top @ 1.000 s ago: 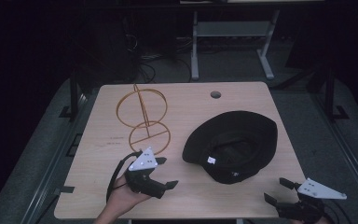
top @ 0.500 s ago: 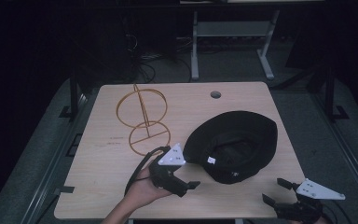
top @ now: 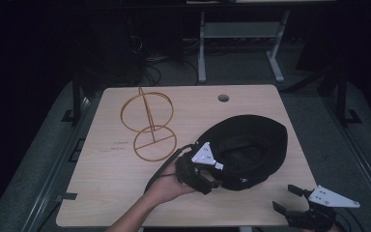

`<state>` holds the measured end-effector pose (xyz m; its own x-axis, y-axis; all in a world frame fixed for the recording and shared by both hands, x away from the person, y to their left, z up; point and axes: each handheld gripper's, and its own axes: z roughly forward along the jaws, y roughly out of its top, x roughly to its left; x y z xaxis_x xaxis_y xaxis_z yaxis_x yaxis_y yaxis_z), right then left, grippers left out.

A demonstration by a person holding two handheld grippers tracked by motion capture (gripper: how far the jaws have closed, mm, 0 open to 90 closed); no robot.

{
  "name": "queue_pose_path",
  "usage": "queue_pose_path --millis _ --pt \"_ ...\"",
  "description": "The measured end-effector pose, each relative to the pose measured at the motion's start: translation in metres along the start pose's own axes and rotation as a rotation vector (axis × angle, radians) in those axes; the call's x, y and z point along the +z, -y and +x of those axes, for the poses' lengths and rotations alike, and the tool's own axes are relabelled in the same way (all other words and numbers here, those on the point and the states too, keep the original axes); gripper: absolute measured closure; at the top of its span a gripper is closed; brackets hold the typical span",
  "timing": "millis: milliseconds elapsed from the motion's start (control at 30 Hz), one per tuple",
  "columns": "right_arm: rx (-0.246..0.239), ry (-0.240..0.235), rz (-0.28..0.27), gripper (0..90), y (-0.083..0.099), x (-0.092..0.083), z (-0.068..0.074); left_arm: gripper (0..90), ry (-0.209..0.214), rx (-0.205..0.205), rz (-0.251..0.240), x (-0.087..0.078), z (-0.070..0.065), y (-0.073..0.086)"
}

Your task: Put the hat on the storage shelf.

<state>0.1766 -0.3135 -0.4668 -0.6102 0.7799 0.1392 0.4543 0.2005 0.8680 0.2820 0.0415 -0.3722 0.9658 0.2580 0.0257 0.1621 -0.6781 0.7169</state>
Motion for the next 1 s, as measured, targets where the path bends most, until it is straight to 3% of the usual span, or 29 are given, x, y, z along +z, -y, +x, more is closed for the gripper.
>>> queue_pose_path --millis 133,233,333,367,500,667,900,1000 --pt "0.003 -0.001 -0.007 14.1 0.0 -0.001 0.0 38.9 0.013 0.006 0.032 0.005 0.007 0.0" --pt "0.004 -0.002 -0.01 14.2 0.0 -0.001 0.0 43.2 0.013 0.01 0.06 0.007 0.012 0.003" --pt "0.004 -0.003 -0.009 14.2 0.0 -0.001 -0.001 57.7 0.009 0.027 0.068 0.008 0.013 0.005" --pt "0.004 -0.004 -0.009 14.2 0.0 -0.001 -0.001 57.7 0.005 0.031 0.073 0.009 0.014 0.006" --pt "-0.001 -0.006 -0.007 14.2 -0.001 0.0 0.001 74.2 0.003 0.045 0.076 0.009 0.014 0.007" --pt "-0.007 -0.005 -0.007 14.1 -0.002 0.001 0.003 81.5 0.014 0.068 0.047 0.009 0.009 0.003" --pt "-0.01 -0.007 -0.023 14.2 -0.005 0.003 0.007 85.1 0.029 0.049 0.008 0.006 0.005 -0.011" --pt "-0.006 -0.013 -0.034 14.1 -0.008 0.005 0.008 85.3 0.037 0.022 -0.031 0.002 0.005 -0.019"
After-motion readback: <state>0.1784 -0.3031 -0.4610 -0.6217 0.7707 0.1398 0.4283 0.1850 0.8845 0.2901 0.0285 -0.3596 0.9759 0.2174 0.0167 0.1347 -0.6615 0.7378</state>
